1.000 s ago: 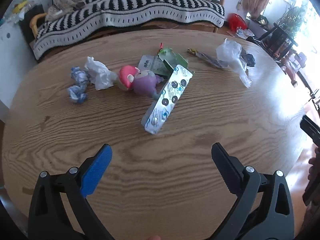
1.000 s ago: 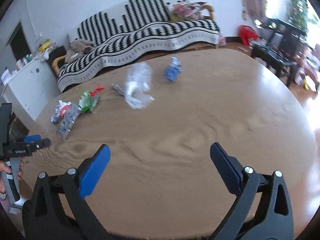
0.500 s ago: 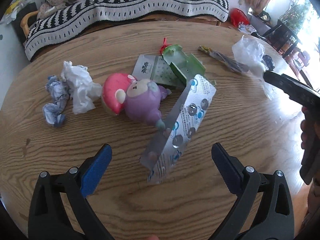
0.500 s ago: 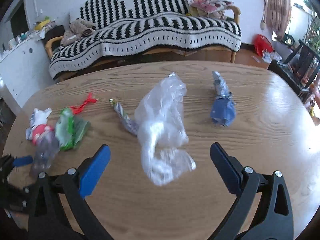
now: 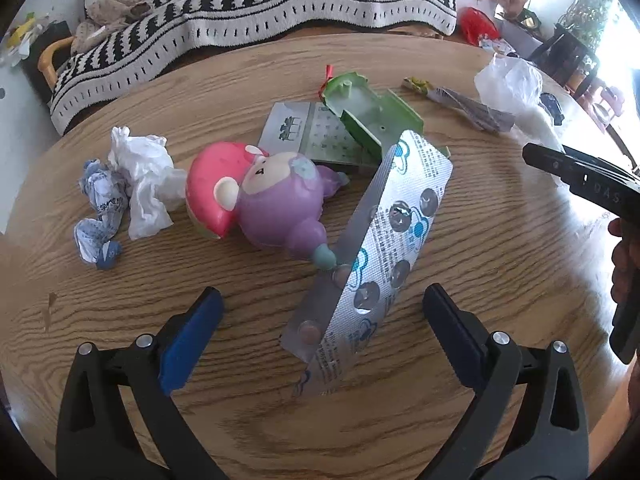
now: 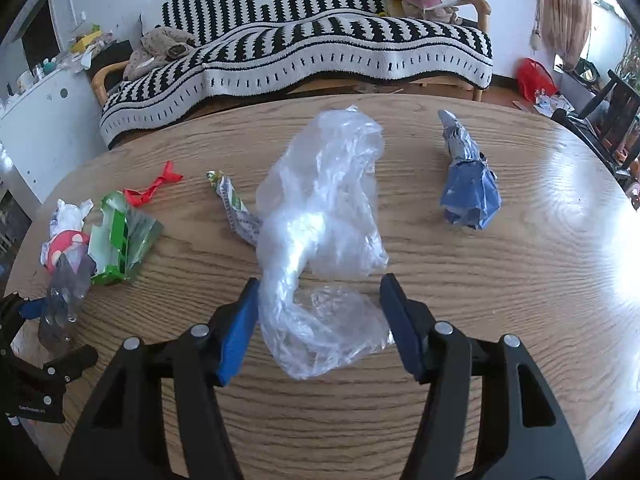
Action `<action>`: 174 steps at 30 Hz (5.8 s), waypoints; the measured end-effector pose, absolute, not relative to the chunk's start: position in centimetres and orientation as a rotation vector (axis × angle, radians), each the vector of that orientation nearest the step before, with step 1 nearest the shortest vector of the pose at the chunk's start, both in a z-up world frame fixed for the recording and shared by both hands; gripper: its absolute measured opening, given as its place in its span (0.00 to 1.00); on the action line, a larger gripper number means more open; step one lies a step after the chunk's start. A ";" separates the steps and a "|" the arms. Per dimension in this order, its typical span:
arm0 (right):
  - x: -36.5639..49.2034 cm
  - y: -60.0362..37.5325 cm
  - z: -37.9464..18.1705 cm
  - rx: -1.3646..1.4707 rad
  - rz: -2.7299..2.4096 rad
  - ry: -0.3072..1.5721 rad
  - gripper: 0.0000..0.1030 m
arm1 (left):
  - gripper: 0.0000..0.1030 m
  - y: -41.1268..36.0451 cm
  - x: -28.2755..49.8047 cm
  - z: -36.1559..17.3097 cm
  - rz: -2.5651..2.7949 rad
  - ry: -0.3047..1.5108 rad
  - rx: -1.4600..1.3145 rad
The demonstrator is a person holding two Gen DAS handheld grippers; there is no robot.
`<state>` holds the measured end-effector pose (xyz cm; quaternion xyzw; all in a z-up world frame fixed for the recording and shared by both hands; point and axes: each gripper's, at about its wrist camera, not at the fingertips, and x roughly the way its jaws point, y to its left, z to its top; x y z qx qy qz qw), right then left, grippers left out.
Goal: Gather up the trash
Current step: 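Grasp the silver pill pack with the left gripper while the right grasps the clear bag, then carry both items over the bin and open both grippers, then return both grippers to the table toward the crumpled foil and paper, then grasp the crumpled foil with the left gripper while the right grasps the blue paper, then carry both crumpled items over the bin and lower them inside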
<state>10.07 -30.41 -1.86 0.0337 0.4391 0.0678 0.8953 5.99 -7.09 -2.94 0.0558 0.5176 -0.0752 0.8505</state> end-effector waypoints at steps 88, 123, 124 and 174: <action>-33.0 -53.6 -7.4 0.618 -0.151 1.015 0.54 | 0.88 -36.5 -22.5 -10.2 -0.759 1.312 0.177; -12.7 -46.3 1.8 0.334 -0.048 0.877 0.93 | 0.93 3.7 0.2 4.8 0.156 0.960 -0.112; -11.3 -45.7 2.2 0.318 -0.042 0.873 0.93 | 0.93 4.4 1.2 4.4 0.169 0.973 -0.102; 14.3 -40.5 3.0 0.142 0.009 0.879 0.26 | 0.17 7.4 7.7 4.3 0.100 0.999 -0.036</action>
